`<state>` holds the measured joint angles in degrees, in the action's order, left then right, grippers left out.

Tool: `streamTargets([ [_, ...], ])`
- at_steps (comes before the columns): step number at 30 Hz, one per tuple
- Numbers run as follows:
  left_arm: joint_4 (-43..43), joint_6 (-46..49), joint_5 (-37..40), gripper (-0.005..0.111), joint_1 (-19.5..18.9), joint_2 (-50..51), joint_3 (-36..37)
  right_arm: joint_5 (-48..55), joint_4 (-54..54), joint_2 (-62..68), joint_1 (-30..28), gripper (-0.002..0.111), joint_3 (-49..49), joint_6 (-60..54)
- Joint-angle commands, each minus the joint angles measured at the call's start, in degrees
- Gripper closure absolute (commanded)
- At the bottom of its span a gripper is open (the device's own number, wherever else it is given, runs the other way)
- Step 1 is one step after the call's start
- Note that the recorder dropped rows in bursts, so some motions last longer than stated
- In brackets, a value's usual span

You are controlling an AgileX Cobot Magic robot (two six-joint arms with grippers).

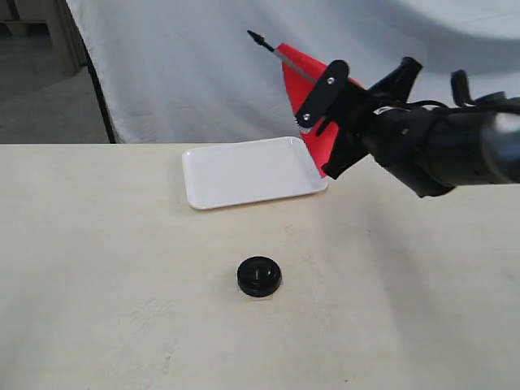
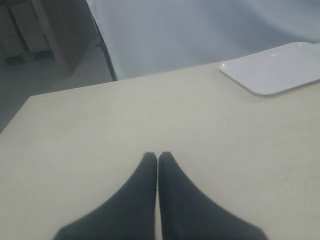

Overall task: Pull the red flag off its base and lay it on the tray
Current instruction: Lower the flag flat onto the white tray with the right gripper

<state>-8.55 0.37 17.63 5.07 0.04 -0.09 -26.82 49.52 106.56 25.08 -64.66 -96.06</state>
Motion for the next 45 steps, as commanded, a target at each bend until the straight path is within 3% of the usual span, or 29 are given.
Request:
streamTargets([
  [1,0.0,-0.4,-0.6,0.105,0.4,0.0,0.1,0.5,8.0,9.3,1.1,0.109,-10.7,-17.3],
  [4,0.0,-0.4,-1.1,0.105,0.4,0.0,0.1,0.5,9.9,15.7,1.7,0.109,-17.6,-24.9],
  [10,0.0,-0.4,-1.4,0.105,0.4,0.0,0.1,1.4,8.9,25.8,1.8,0.109,-28.5,-25.7],
  [20,0.0,-0.4,-1.7,0.105,0.4,0.0,0.1,3.3,6.3,32.9,2.0,0.105,-33.2,-25.7],
  [24,0.0,-0.4,-1.7,0.105,0.4,0.0,0.1,3.4,6.1,33.8,2.0,0.08,-33.2,-25.6],
  [28,0.0,-0.4,-1.7,0.105,0.4,0.0,0.1,2.5,10.6,33.7,2.8,0.037,-33.2,-25.6],
  [30,0.0,-0.4,-1.7,0.105,0.4,0.0,0.1,1.5,13.9,33.7,3.7,0.028,-33.2,-25.6],
  [35,0.0,-0.4,-1.7,0.105,0.4,0.0,0.1,1.2,16.8,33.7,4.9,0.028,-33.2,-25.6],
  [41,0.0,-0.4,-1.7,0.105,0.4,0.0,0.1,-8.6,19.7,33.4,5.3,0.03,-33.2,-25.6],
  [43,0.0,-0.4,-1.7,0.105,0.4,0.0,0.1,-13.1,20.0,33.0,5.3,0.037,-33.2,-25.6],
  [45,0.0,-0.4,-1.7,0.105,0.4,0.0,0.1,-16.5,20.3,32.5,5.2,0.052,-33.2,-25.6],
])
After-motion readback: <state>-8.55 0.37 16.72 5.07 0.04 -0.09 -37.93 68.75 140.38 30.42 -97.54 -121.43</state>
